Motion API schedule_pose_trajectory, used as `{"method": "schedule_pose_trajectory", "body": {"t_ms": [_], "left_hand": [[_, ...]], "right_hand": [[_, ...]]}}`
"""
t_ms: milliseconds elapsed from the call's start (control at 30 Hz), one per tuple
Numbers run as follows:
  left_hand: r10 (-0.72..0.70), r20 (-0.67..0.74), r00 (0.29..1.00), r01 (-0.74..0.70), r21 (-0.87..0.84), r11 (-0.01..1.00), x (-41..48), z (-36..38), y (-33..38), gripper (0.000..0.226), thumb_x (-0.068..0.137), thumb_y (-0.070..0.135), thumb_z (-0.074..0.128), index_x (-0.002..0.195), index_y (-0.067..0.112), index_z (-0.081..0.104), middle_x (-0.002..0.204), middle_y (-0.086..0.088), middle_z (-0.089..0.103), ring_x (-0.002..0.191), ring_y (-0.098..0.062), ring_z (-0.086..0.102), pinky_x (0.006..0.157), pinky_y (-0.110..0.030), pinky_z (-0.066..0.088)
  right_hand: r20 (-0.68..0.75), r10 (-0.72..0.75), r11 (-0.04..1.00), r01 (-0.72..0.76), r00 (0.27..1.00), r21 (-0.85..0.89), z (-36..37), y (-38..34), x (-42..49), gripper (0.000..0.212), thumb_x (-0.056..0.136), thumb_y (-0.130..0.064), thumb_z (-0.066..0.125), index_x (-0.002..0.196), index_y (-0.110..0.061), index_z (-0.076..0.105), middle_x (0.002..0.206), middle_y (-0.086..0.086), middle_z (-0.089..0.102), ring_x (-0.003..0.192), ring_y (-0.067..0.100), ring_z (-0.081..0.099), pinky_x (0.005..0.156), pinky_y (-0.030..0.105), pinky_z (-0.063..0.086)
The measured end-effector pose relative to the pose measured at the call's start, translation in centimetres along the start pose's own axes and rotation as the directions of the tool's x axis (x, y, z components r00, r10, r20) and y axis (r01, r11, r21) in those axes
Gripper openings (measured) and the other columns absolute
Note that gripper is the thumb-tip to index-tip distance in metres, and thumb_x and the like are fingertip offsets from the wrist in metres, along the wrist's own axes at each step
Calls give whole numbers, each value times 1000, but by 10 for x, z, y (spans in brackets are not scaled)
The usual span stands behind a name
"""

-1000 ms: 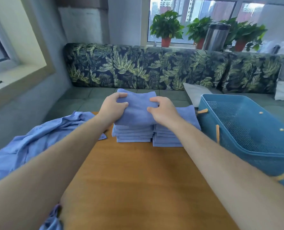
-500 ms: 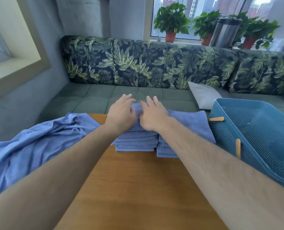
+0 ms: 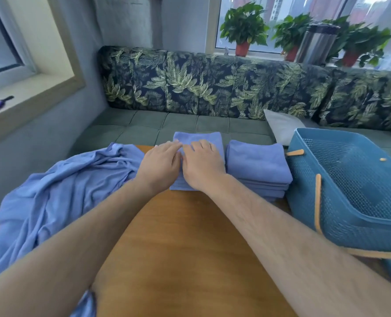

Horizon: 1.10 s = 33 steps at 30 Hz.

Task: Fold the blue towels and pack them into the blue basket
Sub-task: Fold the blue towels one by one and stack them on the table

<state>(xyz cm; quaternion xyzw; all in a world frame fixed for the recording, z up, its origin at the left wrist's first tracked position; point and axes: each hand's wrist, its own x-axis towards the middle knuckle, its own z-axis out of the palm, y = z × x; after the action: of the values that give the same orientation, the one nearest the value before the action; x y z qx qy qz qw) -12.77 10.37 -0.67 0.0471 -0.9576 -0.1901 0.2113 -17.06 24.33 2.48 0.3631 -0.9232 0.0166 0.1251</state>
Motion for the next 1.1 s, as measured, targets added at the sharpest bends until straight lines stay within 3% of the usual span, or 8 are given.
{"method": "schedule_pose_trajectory", "body": {"t_ms": [200,367,500,633,767,867,933,1100], "left_hand": [[-100,-137,985,95,-39,995,-94,-52,-35,22,103,25,37,93,29,56,95,11,64,96,-16,57,73,-32,37],[-316,-154,936,329,74,941,-163,-84,-97,40,99,35,32,106,18,68,111,-2,66,105,-28,60,83,-45,48],[-509,-150,848,530,280,800,-201,-104,-141,34,96,29,54,127,15,61,127,-12,57,113,-38,52,90,-46,41],[-660,-79,747,642,347,684,-208,-108,-163,38,98,40,52,119,8,54,120,-18,58,112,-39,53,92,-44,40],[-590,-135,796,600,299,742,-204,-105,-172,18,94,27,53,87,15,64,93,-8,66,91,-32,59,75,-39,39],[-506,-217,835,547,222,807,-203,-107,-162,16,91,21,53,82,18,66,82,-1,62,82,-30,56,69,-38,36],[-433,-241,868,467,106,878,-200,-108,-149,17,92,23,52,80,17,63,83,0,59,79,-27,54,70,-40,42],[-280,-108,954,260,-174,950,-209,-106,-87,5,94,22,63,96,17,66,89,6,53,80,-12,51,74,-29,44]], "right_hand": [[-53,-102,971,111,993,212,7,-91,-29,34,103,-28,38,126,-17,60,119,7,65,111,34,55,93,42,36],[46,-220,928,195,974,316,23,-179,-34,38,106,-34,32,132,-19,56,130,7,61,123,32,49,99,44,34],[105,-294,904,241,950,352,36,-233,-39,38,104,-36,38,132,-17,55,131,9,58,123,34,47,101,46,36],[119,-303,900,243,946,361,47,-254,-39,41,104,-38,39,135,-17,54,133,8,57,124,33,46,102,45,34],[98,-275,894,217,956,393,53,-249,-37,36,104,-39,39,125,-19,58,127,4,60,120,30,48,101,44,37],[42,-203,858,158,978,489,51,-234,-35,29,103,-36,40,105,-20,64,109,2,65,107,27,53,92,41,43],[51,-120,770,61,991,635,45,-226,-32,33,103,-37,40,86,-20,62,92,0,65,92,24,55,78,37,44],[435,81,256,-440,897,860,17,-212,-25,54,96,-56,53,68,-11,49,66,-2,50,60,16,46,58,31,37]]}}
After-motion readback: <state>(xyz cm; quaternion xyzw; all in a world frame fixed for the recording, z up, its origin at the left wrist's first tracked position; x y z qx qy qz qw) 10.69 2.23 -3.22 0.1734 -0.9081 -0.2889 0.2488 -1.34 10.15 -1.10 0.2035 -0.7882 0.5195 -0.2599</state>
